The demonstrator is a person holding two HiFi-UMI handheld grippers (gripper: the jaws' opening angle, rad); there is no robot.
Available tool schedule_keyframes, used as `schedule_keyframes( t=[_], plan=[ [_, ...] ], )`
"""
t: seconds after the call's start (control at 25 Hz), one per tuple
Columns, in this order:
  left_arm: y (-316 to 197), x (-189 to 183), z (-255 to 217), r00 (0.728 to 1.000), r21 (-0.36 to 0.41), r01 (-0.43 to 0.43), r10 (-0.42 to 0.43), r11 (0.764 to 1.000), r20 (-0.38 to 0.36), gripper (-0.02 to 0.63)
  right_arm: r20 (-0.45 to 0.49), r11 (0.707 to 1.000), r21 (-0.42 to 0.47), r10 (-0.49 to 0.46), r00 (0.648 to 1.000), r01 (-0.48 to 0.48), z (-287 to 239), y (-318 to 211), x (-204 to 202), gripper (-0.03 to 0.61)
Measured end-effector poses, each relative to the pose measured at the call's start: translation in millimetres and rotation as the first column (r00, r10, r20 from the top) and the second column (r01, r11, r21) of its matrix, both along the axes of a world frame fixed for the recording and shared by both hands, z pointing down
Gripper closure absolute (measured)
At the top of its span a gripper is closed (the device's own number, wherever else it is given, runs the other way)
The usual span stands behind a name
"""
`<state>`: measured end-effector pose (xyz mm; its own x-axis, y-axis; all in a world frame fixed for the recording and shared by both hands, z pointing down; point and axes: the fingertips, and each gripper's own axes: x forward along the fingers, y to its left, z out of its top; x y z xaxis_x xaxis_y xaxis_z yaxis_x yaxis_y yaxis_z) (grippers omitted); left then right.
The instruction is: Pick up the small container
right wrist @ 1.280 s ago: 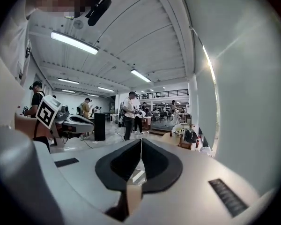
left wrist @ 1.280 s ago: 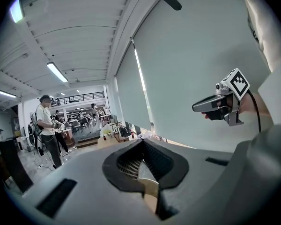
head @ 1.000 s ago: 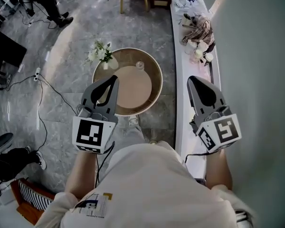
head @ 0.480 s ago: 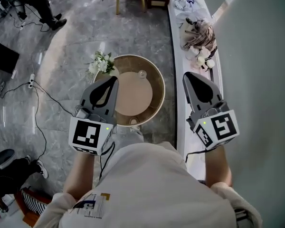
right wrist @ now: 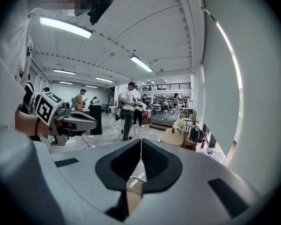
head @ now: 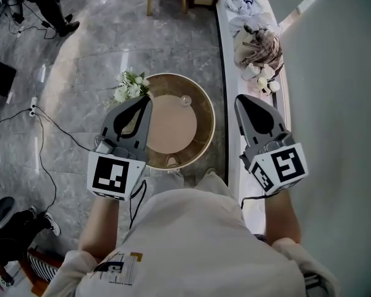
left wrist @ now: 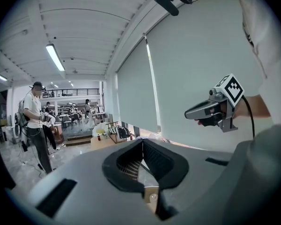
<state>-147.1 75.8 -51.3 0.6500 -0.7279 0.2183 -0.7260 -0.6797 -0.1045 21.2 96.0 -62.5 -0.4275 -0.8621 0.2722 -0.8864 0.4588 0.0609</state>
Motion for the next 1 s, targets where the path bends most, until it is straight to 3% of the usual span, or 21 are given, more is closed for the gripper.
schedule_keyframes(
  t=[0.28,0.68,0.8,1.0],
  plan=[
    [-15,9,5,1.0,-0.001,0.027,-0.027,1.0,-0.001,0.606,0.027,1.0,-0.009,-0.003,1.0,0.003,9,-21,12,0.568],
    [-34,51,29,1.0,-0.026,0.031,-0.031,0.999,0.006,0.603,0.047,0.999,-0.029,-0.043,0.998,0.044,31,-54,42,0.568],
    [-43,63,37,1.0,-0.043,0.016,-0.016,0.999,0.009,0.531,0.051,0.998,-0.029,-0.049,0.998,0.05,37,-62,47,0.568],
    [-59,84,51,1.0,-0.026,-0.01,0.01,1.0,0.021,0.465,0.059,0.998,-0.03,-0.061,0.996,0.063,48,-78,49,0.568]
  ],
)
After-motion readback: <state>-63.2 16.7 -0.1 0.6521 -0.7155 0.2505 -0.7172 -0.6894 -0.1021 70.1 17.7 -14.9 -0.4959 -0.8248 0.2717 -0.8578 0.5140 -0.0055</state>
